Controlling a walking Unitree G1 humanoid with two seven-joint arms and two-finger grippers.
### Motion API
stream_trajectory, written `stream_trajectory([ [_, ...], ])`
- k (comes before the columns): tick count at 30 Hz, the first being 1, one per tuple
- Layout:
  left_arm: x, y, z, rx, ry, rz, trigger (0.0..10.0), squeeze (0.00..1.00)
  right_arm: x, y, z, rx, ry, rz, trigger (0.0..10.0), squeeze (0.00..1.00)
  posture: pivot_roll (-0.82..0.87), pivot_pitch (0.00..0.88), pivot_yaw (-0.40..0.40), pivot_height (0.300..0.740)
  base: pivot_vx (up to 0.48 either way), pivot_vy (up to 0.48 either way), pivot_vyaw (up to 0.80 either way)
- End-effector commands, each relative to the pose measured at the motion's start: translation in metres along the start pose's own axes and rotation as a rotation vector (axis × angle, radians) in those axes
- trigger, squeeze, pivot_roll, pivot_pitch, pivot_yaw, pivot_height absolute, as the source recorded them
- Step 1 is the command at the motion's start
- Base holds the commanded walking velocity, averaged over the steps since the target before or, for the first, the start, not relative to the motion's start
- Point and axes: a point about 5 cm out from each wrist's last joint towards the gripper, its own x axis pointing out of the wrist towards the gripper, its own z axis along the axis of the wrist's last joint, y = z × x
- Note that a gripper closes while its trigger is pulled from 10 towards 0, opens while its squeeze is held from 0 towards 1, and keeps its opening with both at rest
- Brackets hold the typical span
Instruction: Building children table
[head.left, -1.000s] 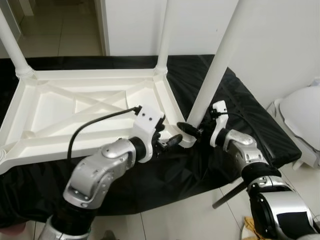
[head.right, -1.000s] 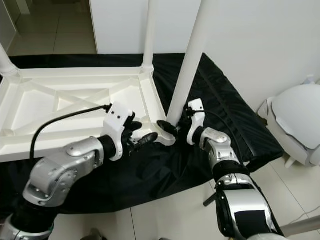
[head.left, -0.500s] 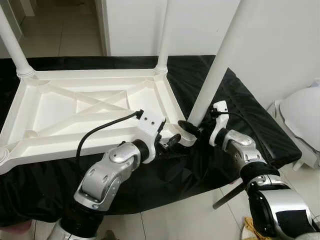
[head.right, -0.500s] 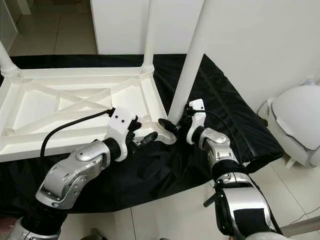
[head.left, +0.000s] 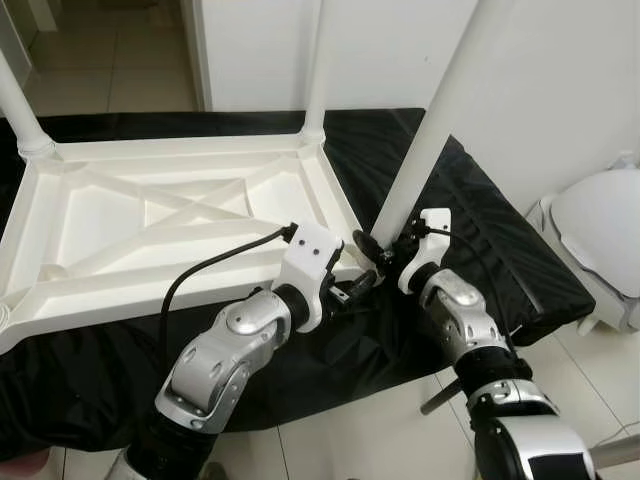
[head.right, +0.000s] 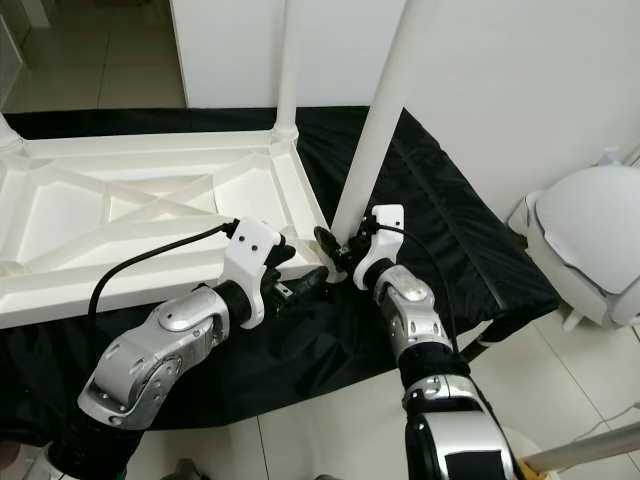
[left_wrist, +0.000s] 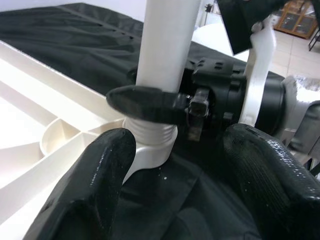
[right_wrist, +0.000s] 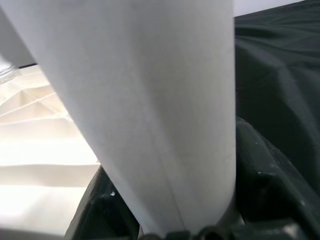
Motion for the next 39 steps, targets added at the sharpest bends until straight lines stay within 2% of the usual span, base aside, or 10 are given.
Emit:
stream_trajectory([
  [1,-0.001,-0.006,-0.001,-0.003,-0.009,-0.066,10.0,0.00,0.001,0.011,-0.004,0.062,-0.004,-0.099,0.0,0.00,0.01,0.046,-0.090,0.740,0.000,0.000,0.00],
  [8,-0.004,-0.007,0.003,-0.009,-0.035,-0.089,10.0,0.00,0.003,0.037,-0.003,0.138,-0.027,-0.354,0.0,0.00,0.01,0.037,-0.095,0.740,0.000,0.000,0.00],
  [18,-0.004,-0.006,0.002,0.004,-0.033,-0.083,10.0,0.00,-0.001,0.043,0.002,0.137,-0.011,-0.345,0.0,0.00,0.01,0.023,-0.101,0.740,0.000,0.000,0.00],
  [19,-0.004,-0.006,0.002,-0.002,-0.034,-0.082,10.0,0.00,-0.002,0.042,0.002,0.131,-0.006,-0.355,7.5,0.00,0.01,0.021,-0.102,0.740,0.000,0.000,0.00],
  [20,-0.004,-0.006,0.002,-0.006,-0.035,-0.081,10.0,0.00,-0.003,0.041,0.001,0.122,0.006,-0.369,7.5,0.00,0.01,0.019,-0.102,0.740,0.000,0.000,0.00],
  [21,-0.004,-0.006,0.002,-0.007,-0.035,-0.080,10.0,0.00,-0.004,0.037,0.001,0.108,0.011,-0.382,10.0,0.00,0.01,0.018,-0.103,0.740,0.000,0.000,0.00],
  [23,-0.004,-0.005,0.002,-0.007,-0.035,-0.080,10.0,0.00,-0.006,0.036,0.001,0.098,0.015,-0.394,10.0,0.00,0.01,0.017,-0.103,0.740,0.000,0.000,0.00],
  [25,-0.004,-0.005,0.002,-0.005,-0.033,-0.077,10.0,0.00,-0.008,0.031,0.002,0.082,0.013,-0.395,10.0,1.00,0.01,0.015,-0.103,0.740,0.000,0.000,0.00],
  [38,-0.005,-0.006,0.001,-0.001,-0.029,-0.088,10.0,0.00,-0.012,0.001,0.022,0.030,-0.054,-0.171,10.0,1.00,0.01,0.003,-0.101,0.740,0.000,0.000,0.00],
  [39,-0.005,-0.005,0.001,-0.001,-0.028,-0.090,10.0,0.00,-0.013,-0.005,0.023,0.032,-0.048,-0.131,10.0,0.21,0.01,0.001,-0.099,0.740,0.000,0.000,0.00],
])
